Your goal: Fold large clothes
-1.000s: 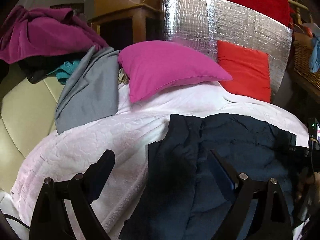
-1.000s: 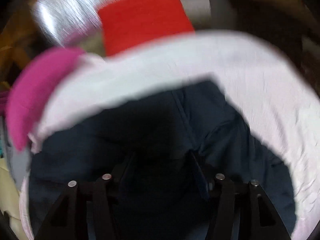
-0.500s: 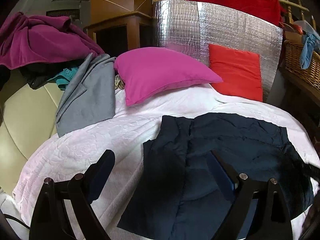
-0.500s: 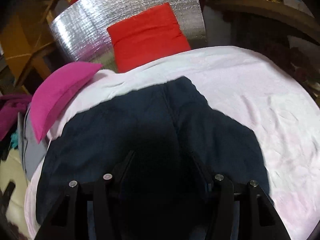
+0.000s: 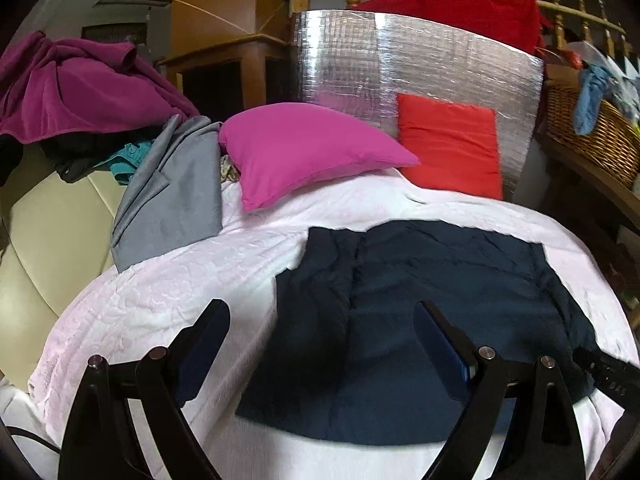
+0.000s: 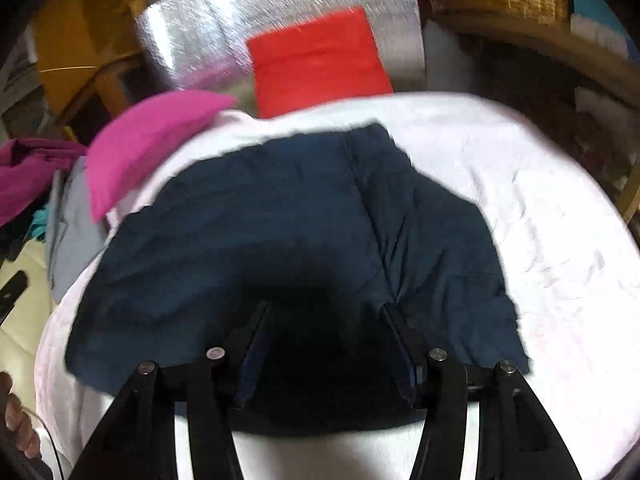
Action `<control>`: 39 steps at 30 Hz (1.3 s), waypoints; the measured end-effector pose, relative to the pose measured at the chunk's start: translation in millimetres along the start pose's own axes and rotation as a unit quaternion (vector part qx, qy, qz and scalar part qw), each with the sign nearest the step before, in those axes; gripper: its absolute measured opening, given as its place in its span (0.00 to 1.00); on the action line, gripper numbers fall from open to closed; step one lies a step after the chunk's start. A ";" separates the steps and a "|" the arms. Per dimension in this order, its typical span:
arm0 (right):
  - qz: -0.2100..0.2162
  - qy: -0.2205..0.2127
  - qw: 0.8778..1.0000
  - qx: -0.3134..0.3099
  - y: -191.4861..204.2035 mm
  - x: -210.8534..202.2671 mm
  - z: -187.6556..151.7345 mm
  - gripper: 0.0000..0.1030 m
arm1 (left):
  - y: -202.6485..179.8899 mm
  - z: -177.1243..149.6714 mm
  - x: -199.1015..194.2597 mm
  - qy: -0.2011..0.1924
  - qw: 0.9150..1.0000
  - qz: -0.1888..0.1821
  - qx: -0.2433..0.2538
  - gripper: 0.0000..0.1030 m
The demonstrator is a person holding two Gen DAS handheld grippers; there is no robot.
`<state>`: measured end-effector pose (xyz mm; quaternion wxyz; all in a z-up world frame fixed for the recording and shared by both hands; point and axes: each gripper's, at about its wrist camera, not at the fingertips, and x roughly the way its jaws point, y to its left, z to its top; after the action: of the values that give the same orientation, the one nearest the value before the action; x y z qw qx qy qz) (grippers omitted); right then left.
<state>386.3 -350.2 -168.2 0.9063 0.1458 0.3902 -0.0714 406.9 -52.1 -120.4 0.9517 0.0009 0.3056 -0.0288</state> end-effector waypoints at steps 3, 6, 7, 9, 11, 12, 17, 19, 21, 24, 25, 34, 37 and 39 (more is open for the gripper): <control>0.009 -0.015 1.000 -0.022 11.8 -44.9 -8.0 0.68 | -6.2 -6.2 -29.8 0.004 1.000 -0.013 0.022 0.90; 0.013 -0.033 0.999 -0.025 16.6 -90.1 -15.8 0.74 | -9.8 -11.9 -70.5 -0.014 0.999 -0.006 0.041 0.90; 0.017 -0.038 0.999 -0.021 17.5 -106.4 -18.8 0.76 | -10.9 -12.2 -86.6 -0.018 0.999 -0.005 0.049 0.90; 0.015 -0.047 0.999 -0.019 20.7 -135.8 -25.7 0.79 | -10.6 -10.3 -112.2 -0.025 0.998 -0.005 0.055 0.91; 0.013 -0.052 0.998 -0.025 26.2 -163.5 -34.3 0.81 | -8.9 -9.2 -142.2 -0.041 0.998 -0.004 0.057 0.91; 0.013 -0.058 0.998 -0.030 30.6 -179.9 -40.2 0.81 | -8.3 -9.2 -159.5 -0.051 0.997 -0.001 0.060 0.92; 0.013 -0.093 0.994 -0.053 45.1 -245.2 -67.2 0.83 | -7.6 -12.4 -225.7 -0.088 0.993 0.023 0.069 0.94; 0.006 -0.107 0.992 -0.063 49.5 -265.0 -76.7 0.83 | -7.9 -14.3 -249.2 -0.098 0.992 0.027 0.071 0.94; 0.012 -0.118 0.991 -0.059 51.4 -286.3 -85.9 0.83 | -8.4 -16.0 -267.4 -0.104 0.992 0.026 0.072 0.94; 0.015 -0.129 0.990 -0.059 55.6 -309.8 -99.2 0.83 | -8.6 -19.9 -294.0 -0.114 0.991 0.018 0.069 0.94; 0.010 -0.136 0.989 -0.063 58.0 -317.5 -103.3 0.83 | -9.0 -21.7 -302.5 -0.117 0.991 0.016 0.070 0.94; 0.003 -0.167 0.985 -0.046 61.2 -369.2 -128.1 0.83 | -8.3 -32.7 -350.8 -0.137 0.988 0.015 0.065 0.95; 0.000 -0.176 0.984 -0.040 60.9 -381.5 -134.6 0.83 | -6.7 -35.9 -361.1 -0.141 0.988 0.015 0.063 0.95; 0.001 -0.180 0.983 -0.039 62.7 -388.2 -138.5 0.83 | -4.1 -37.8 -366.4 -0.144 0.988 0.013 0.062 0.95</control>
<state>40.5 -240.5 37.1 0.9668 0.0952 0.2231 -0.0804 87.4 -35.6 62.1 0.9843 0.0594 0.1625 -0.0350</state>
